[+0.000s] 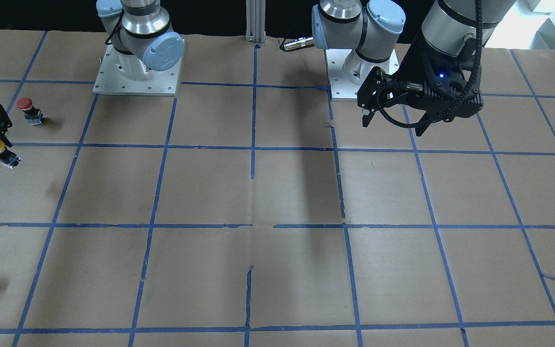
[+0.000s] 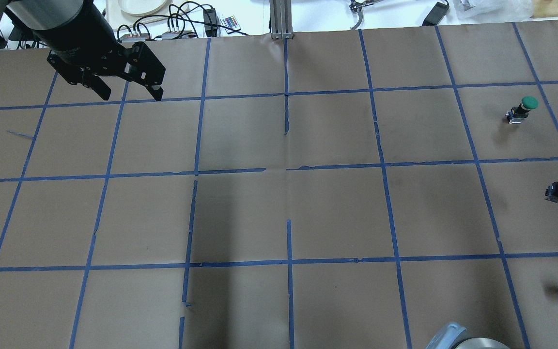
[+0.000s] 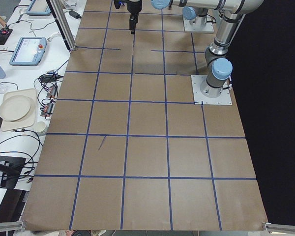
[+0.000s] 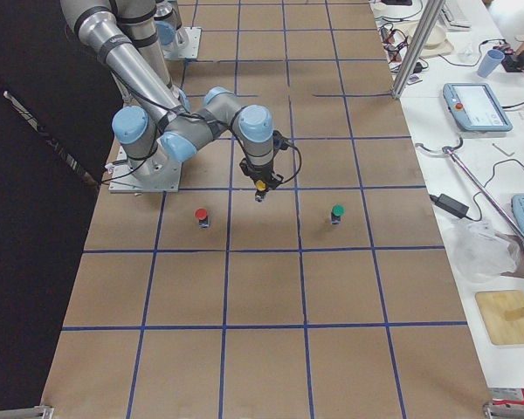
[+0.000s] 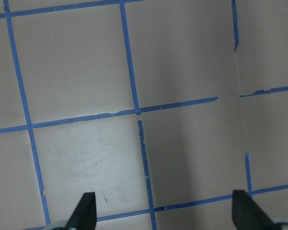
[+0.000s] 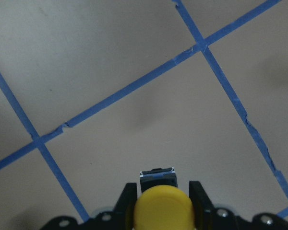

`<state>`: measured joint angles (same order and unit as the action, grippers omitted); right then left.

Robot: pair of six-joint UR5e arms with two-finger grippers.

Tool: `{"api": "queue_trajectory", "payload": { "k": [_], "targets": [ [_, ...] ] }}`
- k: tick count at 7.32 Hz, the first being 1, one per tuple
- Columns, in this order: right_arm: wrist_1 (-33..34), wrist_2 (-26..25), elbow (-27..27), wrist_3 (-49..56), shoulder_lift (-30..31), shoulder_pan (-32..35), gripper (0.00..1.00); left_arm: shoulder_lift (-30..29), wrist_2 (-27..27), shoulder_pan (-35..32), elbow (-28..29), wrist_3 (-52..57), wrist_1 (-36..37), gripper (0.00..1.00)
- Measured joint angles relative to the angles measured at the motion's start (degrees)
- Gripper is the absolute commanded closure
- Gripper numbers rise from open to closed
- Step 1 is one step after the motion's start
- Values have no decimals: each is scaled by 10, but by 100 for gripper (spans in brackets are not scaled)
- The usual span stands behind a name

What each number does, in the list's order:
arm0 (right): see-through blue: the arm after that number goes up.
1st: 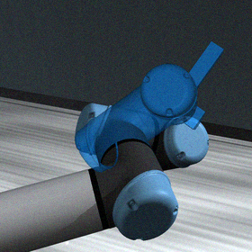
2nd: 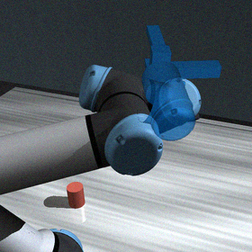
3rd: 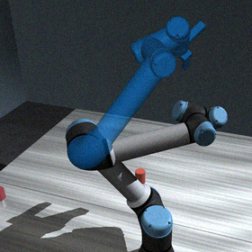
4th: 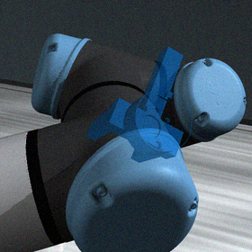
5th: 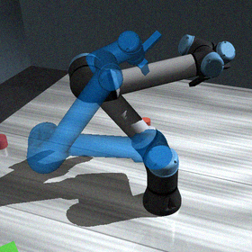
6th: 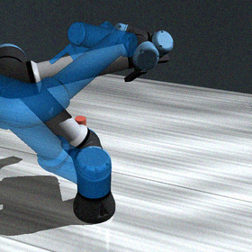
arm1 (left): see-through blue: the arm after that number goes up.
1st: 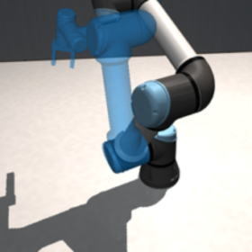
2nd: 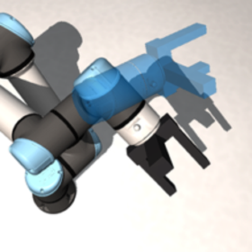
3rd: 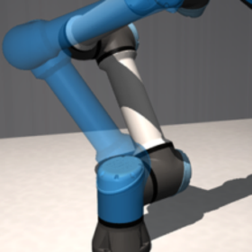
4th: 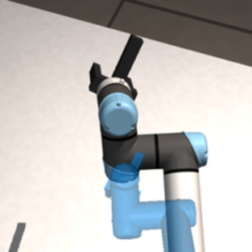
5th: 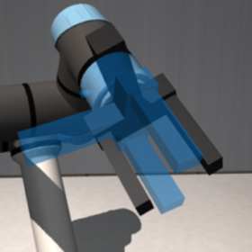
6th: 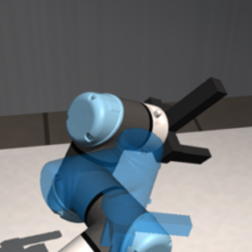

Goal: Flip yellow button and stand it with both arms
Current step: 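Lower the yellow button cap-up onto the table with the right gripper, then open the right gripper to release the standing button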

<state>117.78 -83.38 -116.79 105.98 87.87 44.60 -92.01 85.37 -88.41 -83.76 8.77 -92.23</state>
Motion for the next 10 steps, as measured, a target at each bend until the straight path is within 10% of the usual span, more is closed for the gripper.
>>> {"api": "queue_trajectory", "payload": {
  "k": [6,8,10],
  "targets": [
    [71,40,0,71,-82,-16,76,0,2,0,2,-1,1,0],
    [71,41,0,82,-96,-16,29,-1,2,0,2,-2,-1,0],
    [72,40,0,83,-100,-16,9,-1,2,0,2,-5,-2,0]
  ]
}}
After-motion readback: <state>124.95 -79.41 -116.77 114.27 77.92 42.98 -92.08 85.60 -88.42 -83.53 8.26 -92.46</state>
